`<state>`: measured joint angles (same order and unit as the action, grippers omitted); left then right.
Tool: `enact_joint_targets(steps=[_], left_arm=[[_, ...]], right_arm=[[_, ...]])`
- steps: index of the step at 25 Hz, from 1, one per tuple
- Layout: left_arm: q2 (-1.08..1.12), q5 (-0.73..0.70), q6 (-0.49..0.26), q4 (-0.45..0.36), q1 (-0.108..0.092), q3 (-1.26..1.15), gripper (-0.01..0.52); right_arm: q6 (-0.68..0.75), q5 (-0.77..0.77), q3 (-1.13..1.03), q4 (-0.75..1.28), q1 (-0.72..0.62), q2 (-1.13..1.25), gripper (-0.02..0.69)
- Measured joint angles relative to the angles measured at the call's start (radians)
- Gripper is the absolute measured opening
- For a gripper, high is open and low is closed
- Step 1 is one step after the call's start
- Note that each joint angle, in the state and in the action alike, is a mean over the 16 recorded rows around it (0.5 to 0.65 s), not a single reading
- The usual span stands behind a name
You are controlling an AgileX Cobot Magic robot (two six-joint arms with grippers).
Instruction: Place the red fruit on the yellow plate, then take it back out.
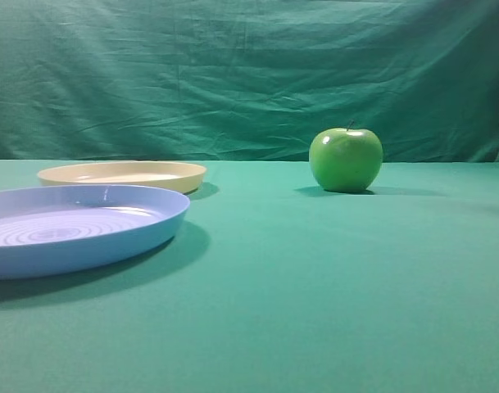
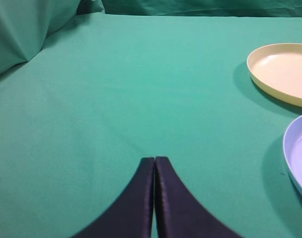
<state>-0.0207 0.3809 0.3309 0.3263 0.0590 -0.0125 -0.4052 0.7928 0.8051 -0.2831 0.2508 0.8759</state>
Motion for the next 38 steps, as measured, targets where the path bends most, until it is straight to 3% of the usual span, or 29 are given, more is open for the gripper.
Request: enact_joint_targets(steps=[5,24,31,38], left_arm=[[0.000,0.000,0.000,0.000,0.000,0.000,0.000],[0.000,0.000,-0.002,0.000,0.000,0.000,0.000],[0.000,0.000,-0.002,0.000,0.000,0.000,0.000],[0.000,0.000,-0.002,0.000,0.000,0.000,0.000]], right_arm=[[0.043,0.042,0.006,0.002,0.000,-0.118,0.000],[0.261,0.084,0.008,0.139,-0.001,-0.483,0.000],[0.365,0.008,-0.061,0.268,-0.013,-0.581,0.000],[0.396,-0.161,-0.246,0.362,-0.047,-0.700,0.000]])
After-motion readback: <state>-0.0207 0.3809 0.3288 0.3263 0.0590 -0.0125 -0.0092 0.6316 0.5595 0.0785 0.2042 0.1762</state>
